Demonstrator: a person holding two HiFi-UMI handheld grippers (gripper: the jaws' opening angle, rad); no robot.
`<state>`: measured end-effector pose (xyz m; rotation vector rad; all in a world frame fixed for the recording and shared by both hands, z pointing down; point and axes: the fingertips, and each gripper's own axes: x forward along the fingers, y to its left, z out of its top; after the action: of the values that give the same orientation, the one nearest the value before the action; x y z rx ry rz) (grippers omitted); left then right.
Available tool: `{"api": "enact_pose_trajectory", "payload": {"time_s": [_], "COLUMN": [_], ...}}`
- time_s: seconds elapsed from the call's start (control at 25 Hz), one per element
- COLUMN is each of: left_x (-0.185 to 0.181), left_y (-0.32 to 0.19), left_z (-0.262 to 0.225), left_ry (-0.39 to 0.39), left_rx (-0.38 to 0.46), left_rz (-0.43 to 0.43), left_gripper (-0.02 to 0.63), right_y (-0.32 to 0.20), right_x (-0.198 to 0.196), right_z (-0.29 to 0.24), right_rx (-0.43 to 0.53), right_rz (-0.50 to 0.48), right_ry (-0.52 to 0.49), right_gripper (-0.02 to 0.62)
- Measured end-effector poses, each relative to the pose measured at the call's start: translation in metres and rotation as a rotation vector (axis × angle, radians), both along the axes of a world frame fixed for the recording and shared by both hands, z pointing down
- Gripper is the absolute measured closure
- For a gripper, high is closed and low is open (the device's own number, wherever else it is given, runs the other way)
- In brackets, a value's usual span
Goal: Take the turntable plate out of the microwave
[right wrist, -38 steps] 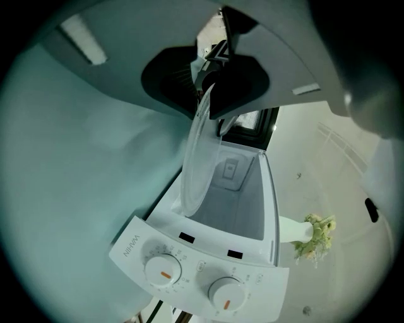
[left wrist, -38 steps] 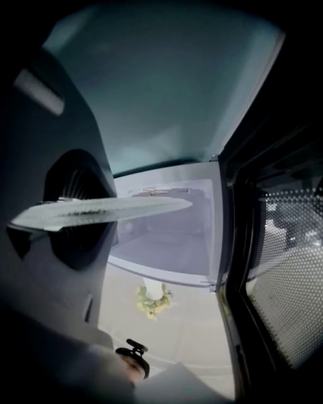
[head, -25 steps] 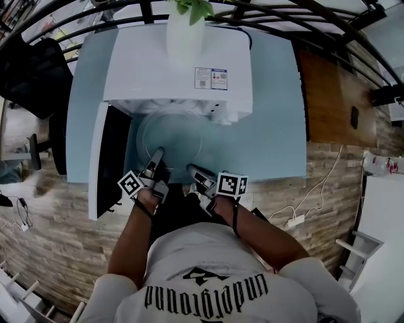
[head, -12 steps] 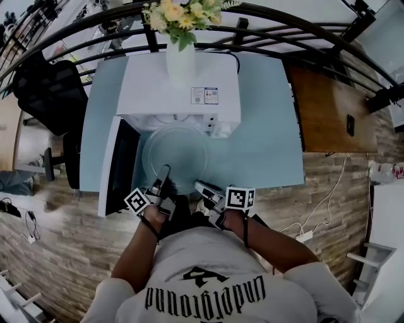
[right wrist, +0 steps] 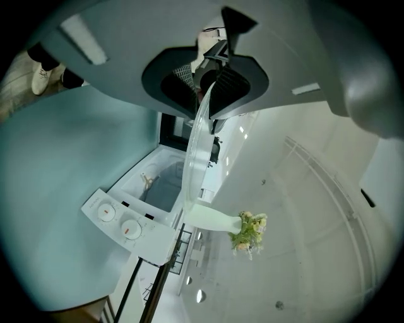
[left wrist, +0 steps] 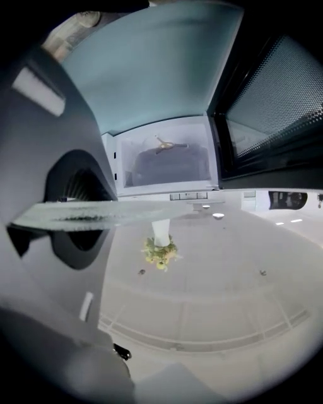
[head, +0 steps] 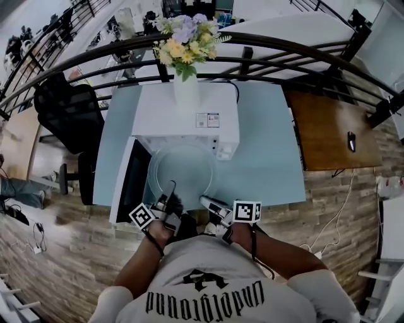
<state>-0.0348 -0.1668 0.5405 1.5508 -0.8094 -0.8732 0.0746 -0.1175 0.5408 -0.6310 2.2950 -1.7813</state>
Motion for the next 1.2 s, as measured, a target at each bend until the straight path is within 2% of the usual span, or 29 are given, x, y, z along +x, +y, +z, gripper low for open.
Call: {"api": "enact_pose_trajectory", "payload": {"time_s": [0.16,0.4,0.68,1.2], "left_x": [-0.006,-0.013,-0.027,-0.063], "left_y": [0.000,0.006,0.018,0.106], "left_z": [-0.012,-0.031,-0.045,-0.066], "left_ry": [-0.027,-0.027,-0.048,-0.025], "left_rx": [0.013,0.019,0.033,0.032], "left_rz": [-0.013,-0.013,0.014,0.064], "left_gripper": [0.531,0.531,0.531,0.531], "right_y": [0.000,0.005,0.016,0.110], "right_x": [-0.004,-0.011,-0.027,-0.061], "right_z": [-0.011,-0.027,-0.049,-0.067], "right_rx": [0.009,0.019,0.088,0.108], "right_rz": [0.012,0.009,0.029,0.130], "right_ry": [-0.023,-0.042,-0.063,-0.046], "right_gripper": [0.535,0.537,0.538,0.538]}}
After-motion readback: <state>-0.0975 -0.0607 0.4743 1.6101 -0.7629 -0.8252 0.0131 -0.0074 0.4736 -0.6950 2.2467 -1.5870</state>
